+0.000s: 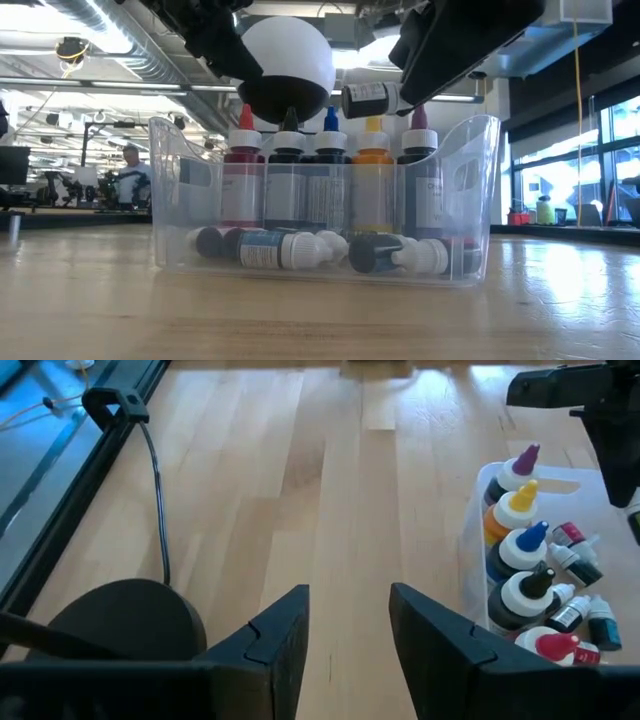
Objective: Pick & Place food coloring
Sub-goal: Put the small green food coloring bottle into the transparent bin, then return to Home Position
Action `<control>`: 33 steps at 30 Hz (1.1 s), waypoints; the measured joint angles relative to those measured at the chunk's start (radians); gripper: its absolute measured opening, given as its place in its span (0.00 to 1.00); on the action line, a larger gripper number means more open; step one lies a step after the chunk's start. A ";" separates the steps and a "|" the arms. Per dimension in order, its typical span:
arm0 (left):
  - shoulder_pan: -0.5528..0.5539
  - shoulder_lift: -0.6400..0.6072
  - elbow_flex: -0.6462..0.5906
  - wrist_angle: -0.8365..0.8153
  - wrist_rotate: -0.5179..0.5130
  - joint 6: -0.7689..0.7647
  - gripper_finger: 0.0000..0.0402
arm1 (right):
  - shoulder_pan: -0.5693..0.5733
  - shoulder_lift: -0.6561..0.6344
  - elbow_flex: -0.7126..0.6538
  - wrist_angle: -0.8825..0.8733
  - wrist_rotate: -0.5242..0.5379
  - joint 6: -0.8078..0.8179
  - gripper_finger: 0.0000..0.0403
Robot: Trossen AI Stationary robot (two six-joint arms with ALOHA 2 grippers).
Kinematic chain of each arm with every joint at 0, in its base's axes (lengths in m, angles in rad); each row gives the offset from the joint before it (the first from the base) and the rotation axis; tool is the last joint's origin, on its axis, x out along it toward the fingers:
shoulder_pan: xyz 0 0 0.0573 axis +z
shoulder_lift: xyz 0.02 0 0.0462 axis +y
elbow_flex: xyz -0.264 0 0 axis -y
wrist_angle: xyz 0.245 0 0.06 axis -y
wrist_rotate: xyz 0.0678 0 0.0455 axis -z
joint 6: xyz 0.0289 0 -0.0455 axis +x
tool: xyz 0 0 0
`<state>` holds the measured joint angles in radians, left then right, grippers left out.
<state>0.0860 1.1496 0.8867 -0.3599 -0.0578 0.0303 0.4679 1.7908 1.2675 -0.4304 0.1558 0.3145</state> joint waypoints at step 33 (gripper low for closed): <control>0.084 -0.140 0.005 -0.003 0.135 -0.009 0.35 | -0.026 -0.310 -0.011 -0.270 0.318 0.072 0.22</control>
<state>0.1696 1.0099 0.8921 -0.3634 0.0777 0.0216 0.4419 1.4810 1.2568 -0.7000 0.4741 0.3868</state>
